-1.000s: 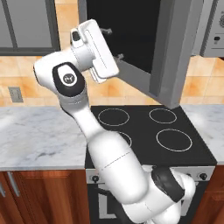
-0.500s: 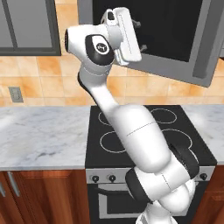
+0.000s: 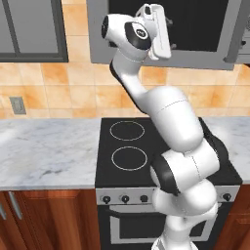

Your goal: Transport the chicken drumstick from the fridge to the microwave and turn on the microwave.

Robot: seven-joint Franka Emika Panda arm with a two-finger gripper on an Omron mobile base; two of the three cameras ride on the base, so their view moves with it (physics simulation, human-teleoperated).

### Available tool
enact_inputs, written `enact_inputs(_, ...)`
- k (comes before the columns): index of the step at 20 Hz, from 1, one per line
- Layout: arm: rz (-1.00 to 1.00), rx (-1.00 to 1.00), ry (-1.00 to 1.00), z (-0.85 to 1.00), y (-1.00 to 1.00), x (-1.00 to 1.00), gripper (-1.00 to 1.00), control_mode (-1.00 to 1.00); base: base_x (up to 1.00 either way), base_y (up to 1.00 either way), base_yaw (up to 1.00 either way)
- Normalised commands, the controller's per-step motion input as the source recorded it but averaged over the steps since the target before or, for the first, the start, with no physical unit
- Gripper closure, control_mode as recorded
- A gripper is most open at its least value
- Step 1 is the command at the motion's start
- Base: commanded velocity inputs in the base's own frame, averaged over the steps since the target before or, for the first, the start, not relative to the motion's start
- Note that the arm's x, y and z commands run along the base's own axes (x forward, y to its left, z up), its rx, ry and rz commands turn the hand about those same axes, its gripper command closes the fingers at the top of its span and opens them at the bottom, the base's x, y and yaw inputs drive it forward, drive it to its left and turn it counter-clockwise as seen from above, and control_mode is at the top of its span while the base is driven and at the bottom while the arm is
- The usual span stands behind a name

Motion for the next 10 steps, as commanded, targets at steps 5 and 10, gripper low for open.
enact_inputs(5,0.03,0.15,-0.02,0.02,-0.79,0.45,-1.00,-1.00,0.00,0.00,0.00)
enact_inputs(10,0.06,0.15,-0.04,0.01,-0.72,0.21,-1.00,-1.00,0.00,0.00,0.00)
